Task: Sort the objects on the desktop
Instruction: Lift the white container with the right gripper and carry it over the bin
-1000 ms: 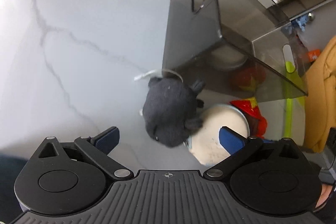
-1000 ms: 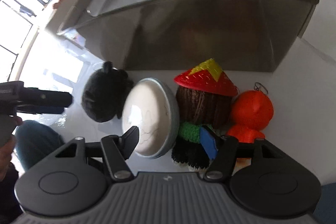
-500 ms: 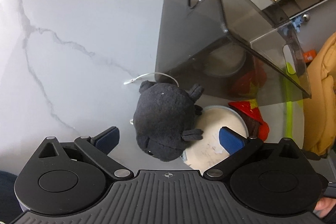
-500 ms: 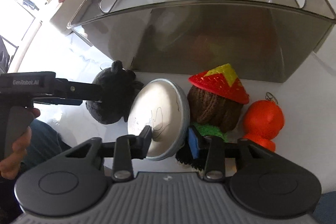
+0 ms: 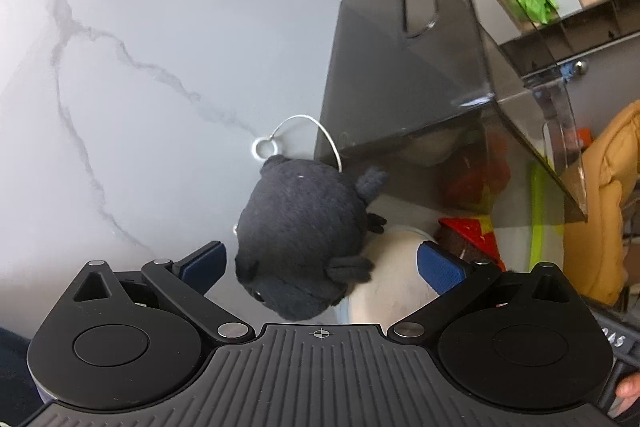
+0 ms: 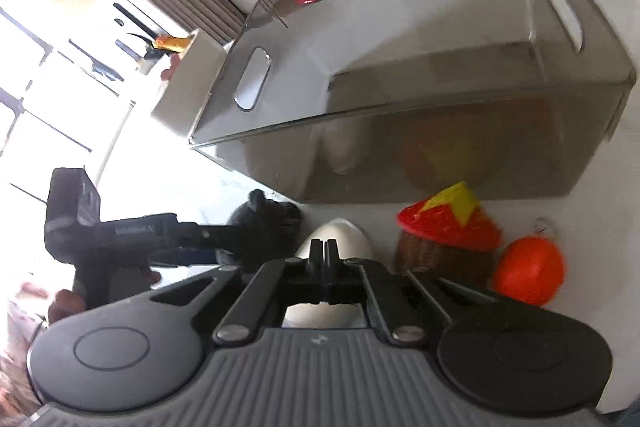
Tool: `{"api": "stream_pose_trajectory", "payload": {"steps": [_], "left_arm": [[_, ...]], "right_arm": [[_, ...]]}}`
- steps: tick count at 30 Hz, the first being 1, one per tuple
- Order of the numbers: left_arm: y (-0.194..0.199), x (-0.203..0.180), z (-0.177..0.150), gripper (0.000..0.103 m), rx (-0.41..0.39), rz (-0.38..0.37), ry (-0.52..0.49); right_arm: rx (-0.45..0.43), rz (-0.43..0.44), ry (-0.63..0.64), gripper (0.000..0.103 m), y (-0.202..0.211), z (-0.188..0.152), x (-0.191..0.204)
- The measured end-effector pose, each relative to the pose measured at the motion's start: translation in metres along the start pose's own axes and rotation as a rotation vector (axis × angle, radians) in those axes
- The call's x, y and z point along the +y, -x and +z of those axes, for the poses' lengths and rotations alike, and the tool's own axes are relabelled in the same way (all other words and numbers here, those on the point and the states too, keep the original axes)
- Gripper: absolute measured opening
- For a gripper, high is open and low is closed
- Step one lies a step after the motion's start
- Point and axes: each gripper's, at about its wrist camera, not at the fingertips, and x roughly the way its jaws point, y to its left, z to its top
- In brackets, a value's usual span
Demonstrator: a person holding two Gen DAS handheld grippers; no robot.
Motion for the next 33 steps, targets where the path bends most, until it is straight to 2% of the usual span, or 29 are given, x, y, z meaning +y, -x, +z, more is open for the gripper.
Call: {"api": "stream_pose_trajectory", "payload": {"steps": [1,2,3,4,5,8,12,16,18,21,22,23,25,27,33], "left_arm": [[-0.002,0.001,-0.001,0.103,0.009,-0.006,0.002],[-0.003,0.002,-0.002,0.103,0.016,-0.009,0.0],[-0.002,0.001,-0.004,0.103,0.016,-0.005,-0.01],[-0.002,0.0,-0.006,0.103,0.013,0.003,-0.022],[-0.001,-0.001,-0.007,0.103,0.008,0.013,-0.034],[-0.005,-0.003,-0.005,0.103,0.001,0.021,-0.042],[-0.011,-0.002,-0.003,0.103,0.02,0.022,-0.041],[-0.013,0.002,-0.003,0.103,0.014,0.014,-0.03],[-0.013,0.004,-0.002,0.103,0.012,0.009,-0.02],[-0.015,0.008,-0.001,0.103,0.014,-0.003,-0.007],[-0.016,0.009,-0.001,0.103,0.016,-0.007,-0.003],[-0.016,0.01,-0.001,0.103,0.017,-0.012,0.0],[-0.015,0.012,-0.002,0.103,0.012,-0.015,0.002],[-0.013,0.014,0.0,0.103,0.001,-0.026,0.013],[-0.006,0.021,0.002,0.103,-0.023,-0.047,0.044]], "right_arm": [[0.017,-0.017,0.0,0.003,-0.001,-0.003,0.0],[0.033,-0.033,0.0,0.014,-0.002,-0.006,0.0],[0.048,-0.049,-0.001,0.02,-0.003,-0.009,0.0],[0.064,-0.066,-0.002,0.039,-0.004,-0.013,0.0],[0.061,-0.02,-0.057,0.055,-0.004,-0.021,-0.004],[0.04,0.115,-0.273,0.058,-0.012,-0.051,-0.018],[0.052,0.106,-0.414,0.054,-0.043,-0.076,-0.023],[0.031,0.071,-0.493,0.055,-0.062,-0.076,-0.026],[-0.012,0.042,-0.518,0.061,-0.067,-0.074,-0.028],[-0.083,0.089,-0.563,0.078,-0.074,-0.078,-0.03],[-0.107,0.107,-0.578,0.078,-0.076,-0.079,-0.031],[-0.109,0.107,-0.571,0.053,-0.078,-0.08,-0.031],[-0.092,0.151,-0.526,0.039,-0.073,-0.081,-0.029],[-0.092,0.179,-0.469,0.037,-0.063,-0.081,-0.025],[-0.146,0.145,-0.338,0.032,0.004,-0.069,-0.016]]}}
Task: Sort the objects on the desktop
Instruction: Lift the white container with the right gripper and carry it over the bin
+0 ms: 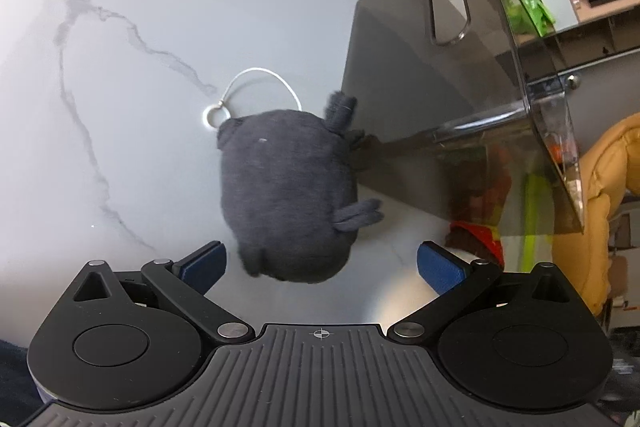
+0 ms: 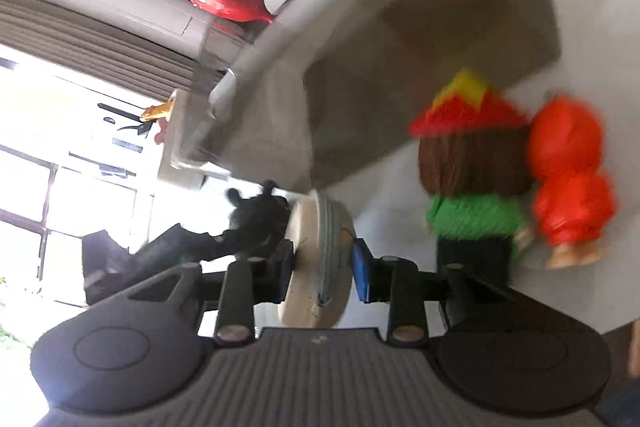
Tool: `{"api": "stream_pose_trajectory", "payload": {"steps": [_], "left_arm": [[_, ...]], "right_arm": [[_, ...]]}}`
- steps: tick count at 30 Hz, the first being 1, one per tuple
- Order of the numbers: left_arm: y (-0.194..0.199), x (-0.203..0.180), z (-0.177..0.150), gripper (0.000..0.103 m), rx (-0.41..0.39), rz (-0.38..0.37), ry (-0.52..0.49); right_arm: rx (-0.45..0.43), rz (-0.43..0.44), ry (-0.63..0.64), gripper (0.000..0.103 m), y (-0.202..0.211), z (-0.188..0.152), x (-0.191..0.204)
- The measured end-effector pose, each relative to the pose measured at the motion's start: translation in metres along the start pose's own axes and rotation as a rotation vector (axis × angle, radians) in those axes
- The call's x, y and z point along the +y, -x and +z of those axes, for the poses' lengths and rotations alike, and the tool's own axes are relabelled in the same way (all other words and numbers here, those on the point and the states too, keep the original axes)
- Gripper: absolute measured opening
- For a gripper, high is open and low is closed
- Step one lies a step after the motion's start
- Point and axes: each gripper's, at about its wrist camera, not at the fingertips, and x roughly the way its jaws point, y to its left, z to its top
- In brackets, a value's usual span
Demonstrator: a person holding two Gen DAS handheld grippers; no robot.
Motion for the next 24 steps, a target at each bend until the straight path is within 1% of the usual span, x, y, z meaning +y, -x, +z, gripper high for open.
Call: {"api": "stream_pose_trajectory", "payload": {"steps": [1,2,5,7,8,9,10,12,13,14,15,17,18,20,22,23,24], "left_arm": [[0.001,0.001,0.0,0.103,-0.003,-0.001,0.003],[0.002,0.002,0.001,0.103,-0.007,-0.001,0.008],[0.0,0.005,0.002,0.103,-0.001,-0.016,0.023],[-0.004,0.006,0.002,0.103,0.011,-0.015,0.017],[-0.006,0.007,0.002,0.103,0.016,-0.012,0.014],[-0.007,0.009,0.001,0.103,0.017,-0.008,0.015],[-0.007,0.01,-0.001,0.103,0.015,-0.008,0.015],[-0.003,0.006,-0.005,0.103,0.014,-0.017,-0.019],[0.0,-0.002,-0.009,0.103,0.02,-0.032,-0.063],[0.001,-0.014,-0.015,0.103,0.037,-0.048,-0.123],[0.0,-0.027,-0.023,0.103,0.064,-0.058,-0.187],[-0.006,-0.052,-0.041,0.103,0.124,-0.072,-0.31],[-0.016,-0.065,-0.051,0.103,0.167,-0.065,-0.365],[-0.041,-0.085,-0.07,0.103,0.249,-0.035,-0.452],[-0.063,-0.094,-0.084,0.103,0.301,-0.03,-0.483],[-0.07,-0.098,-0.09,0.103,0.306,-0.043,-0.489],[-0.072,-0.102,-0.093,0.103,0.292,-0.057,-0.49]], "right_arm": [[-0.017,0.004,0.038,0.024,0.014,0.004,0.009],[-0.038,0.002,0.088,0.0,0.028,0.01,0.021],[-0.096,0.0,0.177,0.0,0.062,0.037,0.058],[-0.144,-0.058,0.256,0.0,0.081,0.061,0.074],[-0.142,-0.085,0.31,0.0,0.081,0.066,0.082],[-0.119,-0.106,0.358,0.0,0.077,0.067,0.085],[-0.092,-0.128,0.403,0.005,0.072,0.068,0.087],[-0.029,-0.167,0.467,0.023,0.065,0.057,0.078],[-0.005,-0.187,0.482,0.045,0.06,0.048,0.068],[0.015,-0.202,0.474,0.053,0.061,0.039,0.057],[0.034,-0.216,0.459,0.053,0.063,0.03,0.046],[0.082,-0.197,0.419,0.053,0.064,0.014,0.014],[0.103,-0.181,0.413,0.053,0.063,0.004,-0.001],[0.139,-0.207,0.448,0.053,0.056,-0.013,-0.019],[0.132,-0.234,0.531,0.053,0.049,-0.033,-0.024],[0.127,-0.235,0.567,0.054,0.044,-0.042,-0.031],[0.128,-0.227,0.577,0.054,0.04,-0.045,-0.039]]}}
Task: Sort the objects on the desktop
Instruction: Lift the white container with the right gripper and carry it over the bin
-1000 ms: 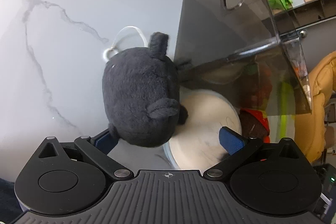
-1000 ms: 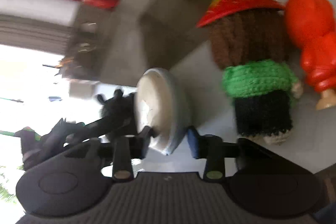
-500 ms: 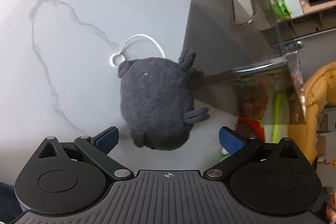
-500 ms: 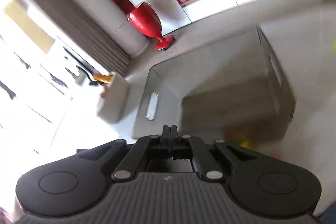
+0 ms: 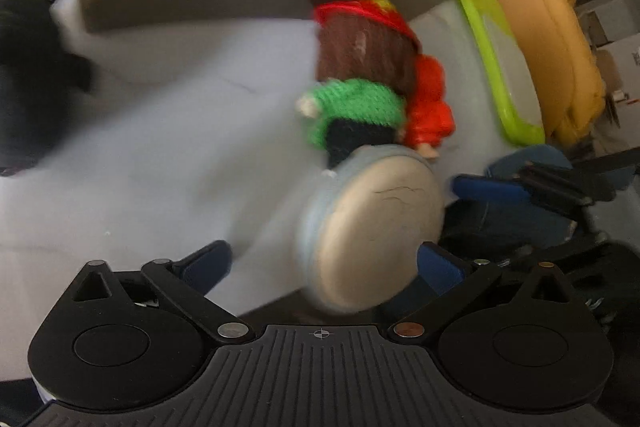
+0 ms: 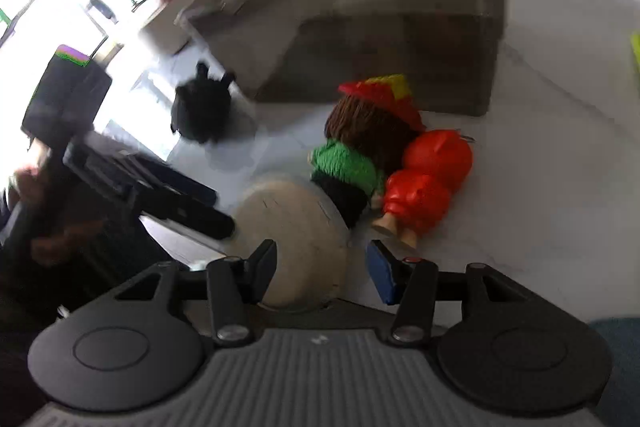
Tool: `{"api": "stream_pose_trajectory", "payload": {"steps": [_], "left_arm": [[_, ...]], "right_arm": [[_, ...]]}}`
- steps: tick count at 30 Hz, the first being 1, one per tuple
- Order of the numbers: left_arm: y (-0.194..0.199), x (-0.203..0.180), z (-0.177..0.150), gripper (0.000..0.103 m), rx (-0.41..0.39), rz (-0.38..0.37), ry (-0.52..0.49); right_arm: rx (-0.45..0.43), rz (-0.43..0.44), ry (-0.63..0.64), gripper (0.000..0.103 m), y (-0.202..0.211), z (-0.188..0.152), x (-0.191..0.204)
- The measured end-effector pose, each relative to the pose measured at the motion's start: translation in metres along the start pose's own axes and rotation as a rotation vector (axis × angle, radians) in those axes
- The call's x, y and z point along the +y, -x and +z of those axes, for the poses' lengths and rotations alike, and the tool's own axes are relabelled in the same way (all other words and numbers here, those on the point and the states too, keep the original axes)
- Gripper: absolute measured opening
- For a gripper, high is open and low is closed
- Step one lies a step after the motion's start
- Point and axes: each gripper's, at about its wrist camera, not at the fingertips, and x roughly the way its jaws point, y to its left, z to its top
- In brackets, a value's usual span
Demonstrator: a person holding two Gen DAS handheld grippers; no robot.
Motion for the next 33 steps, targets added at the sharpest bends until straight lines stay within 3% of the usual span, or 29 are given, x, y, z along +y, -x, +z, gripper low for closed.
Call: {"api": "stream_pose_trajectory", "payload": {"steps": [4,10,14,15,17,19,22,24,28,31,33], "left_arm": [[-0.002,-0.008,0.0,0.103,-0.049,0.047,0.016],[-0.001,-0.01,0.004,0.103,-0.074,0.083,0.047],[-0.003,-0.016,0.004,0.103,-0.096,0.143,0.042],[-0.002,-0.016,0.003,0.103,-0.094,0.145,0.043],[-0.002,-0.016,0.005,0.103,-0.091,0.147,0.04],[-0.001,-0.015,0.007,0.103,-0.084,0.144,0.047],[0.0,-0.012,0.009,0.103,-0.069,0.136,0.067],[-0.002,-0.014,0.008,0.103,-0.062,0.139,0.064],[-0.006,-0.023,0.003,0.103,-0.041,0.14,0.03],[-0.007,-0.028,0.0,0.103,-0.02,0.089,0.021],[-0.003,-0.031,-0.001,0.103,-0.033,0.063,0.019]], "right_arm": [[-0.029,0.069,-0.069,0.053,-0.013,-0.019,-0.028],[-0.024,0.292,-0.382,0.056,-0.031,-0.031,-0.078],[-0.046,0.305,-0.43,0.059,-0.024,-0.047,-0.078],[-0.064,0.321,-0.416,0.062,-0.016,-0.052,-0.074],[-0.071,0.365,-0.394,0.082,-0.006,-0.06,-0.067],[-0.082,0.368,-0.387,0.082,-0.003,-0.067,-0.059],[-0.071,0.275,-0.389,0.078,-0.015,-0.068,-0.048],[-0.04,0.264,-0.442,0.073,-0.031,-0.07,-0.049],[-0.013,0.374,-0.67,0.07,-0.055,-0.081,-0.07],[-0.043,0.455,-0.746,0.046,-0.054,-0.09,-0.076],[-0.084,0.446,-0.717,0.041,-0.043,-0.091,-0.071]]}}
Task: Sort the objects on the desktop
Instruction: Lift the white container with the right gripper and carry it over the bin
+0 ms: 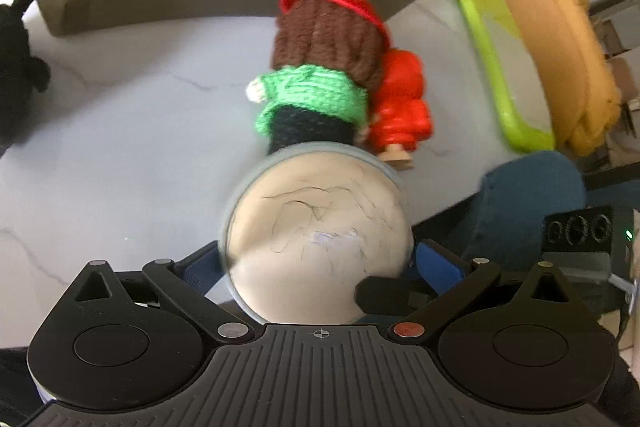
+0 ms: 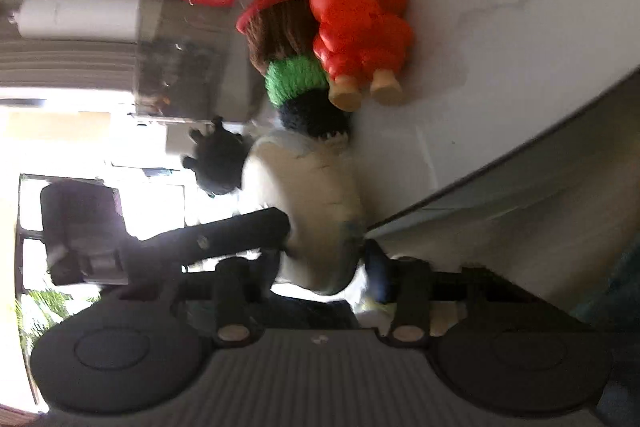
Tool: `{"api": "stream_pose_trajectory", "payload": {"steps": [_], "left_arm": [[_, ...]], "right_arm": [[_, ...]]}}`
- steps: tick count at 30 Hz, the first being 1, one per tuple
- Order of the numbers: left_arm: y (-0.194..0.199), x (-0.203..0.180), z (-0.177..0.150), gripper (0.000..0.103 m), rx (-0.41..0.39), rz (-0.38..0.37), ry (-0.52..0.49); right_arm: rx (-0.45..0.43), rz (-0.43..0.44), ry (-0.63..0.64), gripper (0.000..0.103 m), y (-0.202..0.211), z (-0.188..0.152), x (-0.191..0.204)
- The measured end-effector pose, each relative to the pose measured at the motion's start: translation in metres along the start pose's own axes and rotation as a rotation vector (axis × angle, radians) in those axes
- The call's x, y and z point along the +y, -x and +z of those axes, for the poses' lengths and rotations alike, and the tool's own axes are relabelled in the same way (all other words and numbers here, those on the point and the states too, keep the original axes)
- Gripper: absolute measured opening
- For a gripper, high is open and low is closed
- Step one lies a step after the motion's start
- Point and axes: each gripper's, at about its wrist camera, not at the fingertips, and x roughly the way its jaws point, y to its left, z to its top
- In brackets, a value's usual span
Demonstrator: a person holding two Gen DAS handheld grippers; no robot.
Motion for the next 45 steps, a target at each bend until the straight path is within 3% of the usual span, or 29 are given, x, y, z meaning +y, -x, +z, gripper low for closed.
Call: {"api": "stream_pose_trajectory", "payload": {"steps": [8,14,17,20,21,26,29,32,35,38,41,43,45], "left_arm": [[0.02,0.02,0.014,0.103,-0.121,-0.046,0.149],[0.013,0.029,0.024,0.103,-0.112,-0.088,0.216],[0.01,0.031,0.025,0.103,-0.096,-0.074,0.213],[0.005,0.027,0.025,0.103,-0.084,-0.064,0.204],[0.007,0.025,0.024,0.103,-0.093,-0.043,0.195],[0.042,0.0,0.017,0.103,-0.234,0.103,0.063],[0.074,-0.015,0.011,0.103,-0.327,0.105,0.015],[0.119,-0.026,0.01,0.103,-0.445,0.079,-0.023],[0.169,-0.026,0.022,0.103,-0.591,0.092,0.006],[0.214,-0.004,0.033,0.103,-0.744,0.105,0.126],[0.225,0.027,0.037,0.103,-0.773,0.12,0.2],[0.227,0.048,0.038,0.103,-0.778,0.133,0.241],[0.214,0.064,0.043,0.103,-0.716,0.148,0.243]], "right_arm": [[-0.159,-0.057,0.17,0.038,0.02,0.008,0.029],[-0.19,-0.106,0.337,0.04,0.006,0.016,0.045],[-0.208,-0.106,0.375,0.041,0.001,0.016,0.049],[-0.211,-0.111,0.398,0.051,-0.006,0.018,0.051],[-0.212,-0.116,0.392,0.05,-0.01,0.018,0.05],[-0.203,-0.112,0.374,0.041,-0.02,0.021,0.061],[-0.201,-0.077,0.34,0.041,-0.01,0.024,0.076],[-0.224,-0.07,0.434,0.041,0.007,0.028,0.12],[-0.255,-0.096,0.543,0.041,0.025,0.039,0.171],[-0.309,-0.144,0.63,0.041,0.029,0.064,0.22],[-0.315,-0.184,0.622,0.041,0.017,0.102,0.248],[-0.267,-0.222,0.576,0.041,-0.005,0.136,0.254],[-0.191,-0.288,0.514,0.041,-0.036,0.17,0.252]]}}
